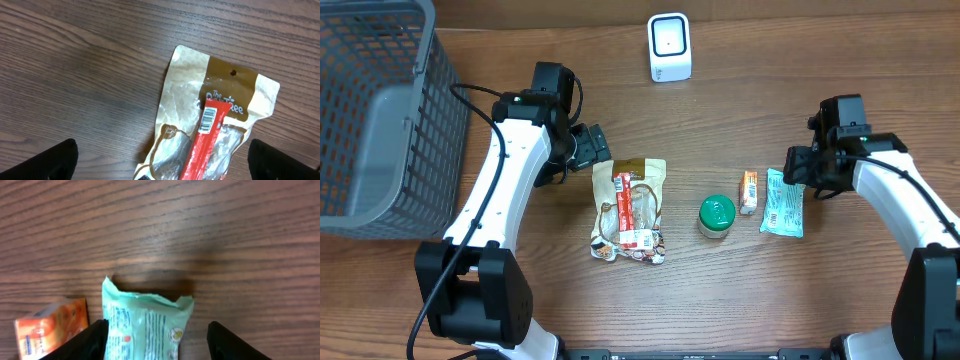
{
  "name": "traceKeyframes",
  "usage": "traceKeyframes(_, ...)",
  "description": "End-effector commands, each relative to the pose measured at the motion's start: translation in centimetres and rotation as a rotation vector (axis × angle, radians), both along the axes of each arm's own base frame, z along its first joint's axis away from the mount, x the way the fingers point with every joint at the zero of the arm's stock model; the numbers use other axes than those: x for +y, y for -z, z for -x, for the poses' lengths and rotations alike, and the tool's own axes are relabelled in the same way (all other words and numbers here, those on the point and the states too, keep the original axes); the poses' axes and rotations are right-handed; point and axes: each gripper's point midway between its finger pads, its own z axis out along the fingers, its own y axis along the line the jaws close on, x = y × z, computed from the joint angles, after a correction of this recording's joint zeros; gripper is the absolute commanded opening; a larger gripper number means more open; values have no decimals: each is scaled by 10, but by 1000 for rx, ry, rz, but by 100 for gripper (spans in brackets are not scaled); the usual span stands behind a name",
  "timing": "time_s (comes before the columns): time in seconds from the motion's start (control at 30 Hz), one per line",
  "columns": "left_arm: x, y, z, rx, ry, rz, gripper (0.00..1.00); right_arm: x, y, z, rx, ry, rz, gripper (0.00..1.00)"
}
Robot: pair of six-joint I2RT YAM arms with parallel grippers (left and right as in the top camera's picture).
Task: Scan the item barcode
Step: 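Close the right gripper on the wipes pack's end and grip it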
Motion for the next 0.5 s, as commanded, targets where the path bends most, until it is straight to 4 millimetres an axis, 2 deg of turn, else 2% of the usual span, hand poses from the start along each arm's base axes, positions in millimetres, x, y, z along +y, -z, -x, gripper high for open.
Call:
traceKeyframes(0.0,-2,-14,-5,-44,-3,10,100,-5,10,8,3,-2,19,66)
traceKeyframes(0.1,-2,-14,-5,-44,-3,10,100,-8,21,14,4,8,32,70)
traceKeyframes(0.2,-2,-14,-5,-44,-3,10,100,-19,29,21,24,48,88,72)
traceKeyframes(0.33,-2,-14,-5,-44,-3,10,100,-40,32,28,38,175,168,73)
traceKeyframes(0.47,-2,-14,-5,-44,-3,10,100,-42,34,33,56,236,156,75)
